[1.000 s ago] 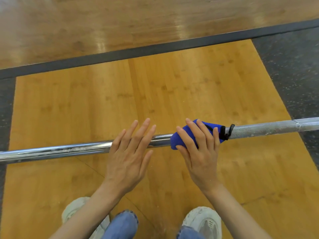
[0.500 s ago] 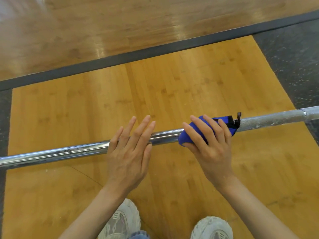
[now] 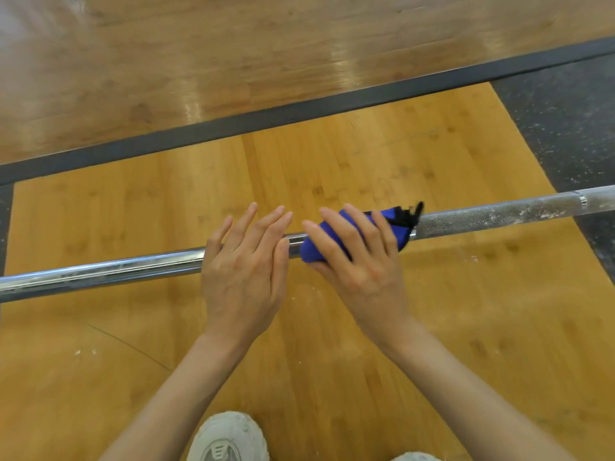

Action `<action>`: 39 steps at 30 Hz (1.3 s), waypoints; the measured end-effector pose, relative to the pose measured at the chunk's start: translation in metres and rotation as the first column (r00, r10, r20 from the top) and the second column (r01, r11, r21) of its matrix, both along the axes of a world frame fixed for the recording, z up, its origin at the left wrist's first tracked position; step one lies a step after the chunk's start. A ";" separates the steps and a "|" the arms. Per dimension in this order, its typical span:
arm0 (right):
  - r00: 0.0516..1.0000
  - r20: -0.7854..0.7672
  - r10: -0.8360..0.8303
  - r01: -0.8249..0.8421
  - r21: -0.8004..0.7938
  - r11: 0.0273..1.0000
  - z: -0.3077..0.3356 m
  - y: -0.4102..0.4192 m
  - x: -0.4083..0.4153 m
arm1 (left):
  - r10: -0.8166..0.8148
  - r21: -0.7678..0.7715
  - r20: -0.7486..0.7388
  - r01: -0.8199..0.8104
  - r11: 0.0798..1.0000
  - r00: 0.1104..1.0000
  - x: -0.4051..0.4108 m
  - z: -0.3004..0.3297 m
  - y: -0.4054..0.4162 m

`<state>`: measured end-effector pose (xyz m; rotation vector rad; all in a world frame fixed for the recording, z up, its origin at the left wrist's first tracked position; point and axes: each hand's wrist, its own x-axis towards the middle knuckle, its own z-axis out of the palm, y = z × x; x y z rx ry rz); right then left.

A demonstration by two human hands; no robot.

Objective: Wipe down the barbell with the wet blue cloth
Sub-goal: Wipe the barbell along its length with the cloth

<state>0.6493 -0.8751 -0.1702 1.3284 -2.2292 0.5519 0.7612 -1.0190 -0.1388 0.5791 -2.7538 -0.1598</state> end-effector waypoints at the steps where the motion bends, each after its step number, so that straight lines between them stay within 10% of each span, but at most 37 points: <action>1: 0.998 -0.040 0.038 -0.037 0.011 0.999 -0.001 -0.003 -0.006 | -0.004 -0.004 -0.003 0.004 1.000 1.000 -0.003 0.000 -0.003; 27: 0.964 0.193 -0.185 0.173 0.079 0.982 0.027 -0.027 -0.059 | 0.069 -0.009 -0.159 -0.072 0.997 0.985 -0.057 -0.001 -0.038; 35: 0.840 0.392 -0.375 0.093 0.576 0.812 0.071 -0.089 -0.082 | 0.082 -0.017 -0.139 -0.086 0.996 0.987 -0.056 0.001 -0.033; 39: 0.915 0.338 -0.220 0.197 0.099 0.975 0.042 -0.046 -0.026 | 0.095 -0.032 -0.139 -0.100 0.995 0.986 -0.052 0.000 -0.030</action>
